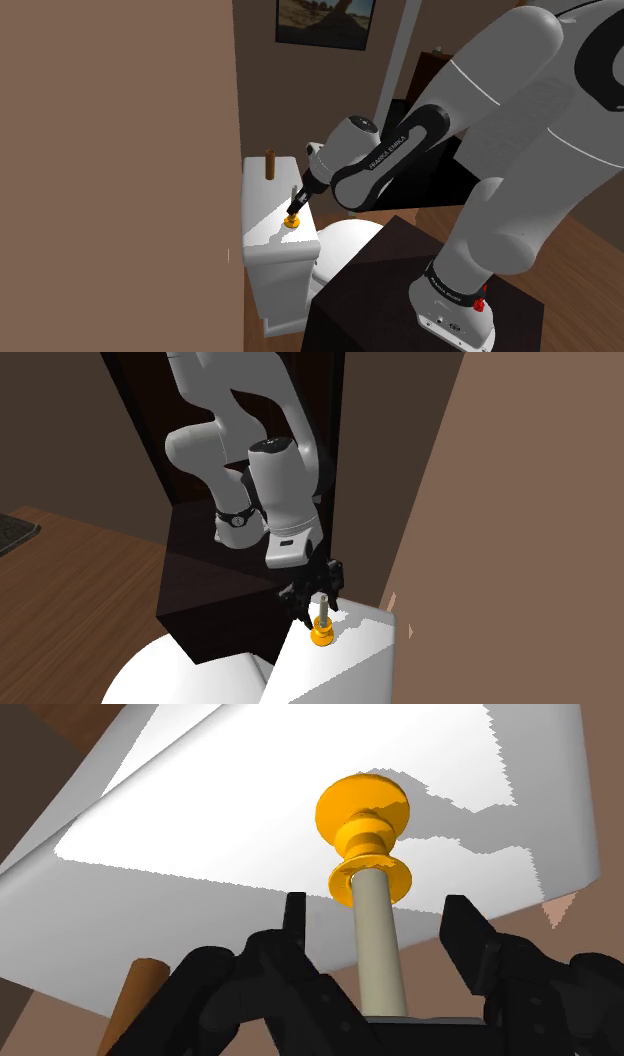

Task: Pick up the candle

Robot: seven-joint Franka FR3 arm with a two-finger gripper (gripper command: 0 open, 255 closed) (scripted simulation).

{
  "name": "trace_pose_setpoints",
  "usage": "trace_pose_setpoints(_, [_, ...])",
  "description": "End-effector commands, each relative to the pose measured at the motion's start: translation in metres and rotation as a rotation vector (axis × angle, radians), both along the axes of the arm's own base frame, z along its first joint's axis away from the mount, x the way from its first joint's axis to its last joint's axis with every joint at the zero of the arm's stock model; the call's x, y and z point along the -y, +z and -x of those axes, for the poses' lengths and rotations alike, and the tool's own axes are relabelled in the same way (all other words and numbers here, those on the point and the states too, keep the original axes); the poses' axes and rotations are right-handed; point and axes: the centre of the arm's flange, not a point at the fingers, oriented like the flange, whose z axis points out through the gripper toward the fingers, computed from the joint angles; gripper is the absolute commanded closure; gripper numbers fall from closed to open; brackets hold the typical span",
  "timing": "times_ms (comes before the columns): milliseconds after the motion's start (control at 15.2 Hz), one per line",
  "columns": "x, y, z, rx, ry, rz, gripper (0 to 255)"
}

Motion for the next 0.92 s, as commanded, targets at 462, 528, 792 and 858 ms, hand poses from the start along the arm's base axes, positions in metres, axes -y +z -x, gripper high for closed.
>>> trace_pose_setpoints(462, [0.000, 0.000, 0.000, 0.000, 0.000, 0.000, 255])
trace_pose_setpoints(528, [0.000, -0.001, 0.000, 0.000, 0.000, 0.000, 255])
trace_pose_setpoints(792, [0.000, 0.020, 0.000, 0.000, 0.000, 0.000, 255])
trace_pose_setpoints(858, [0.000, 0.026, 0.000, 0.000, 0.000, 0.000, 255])
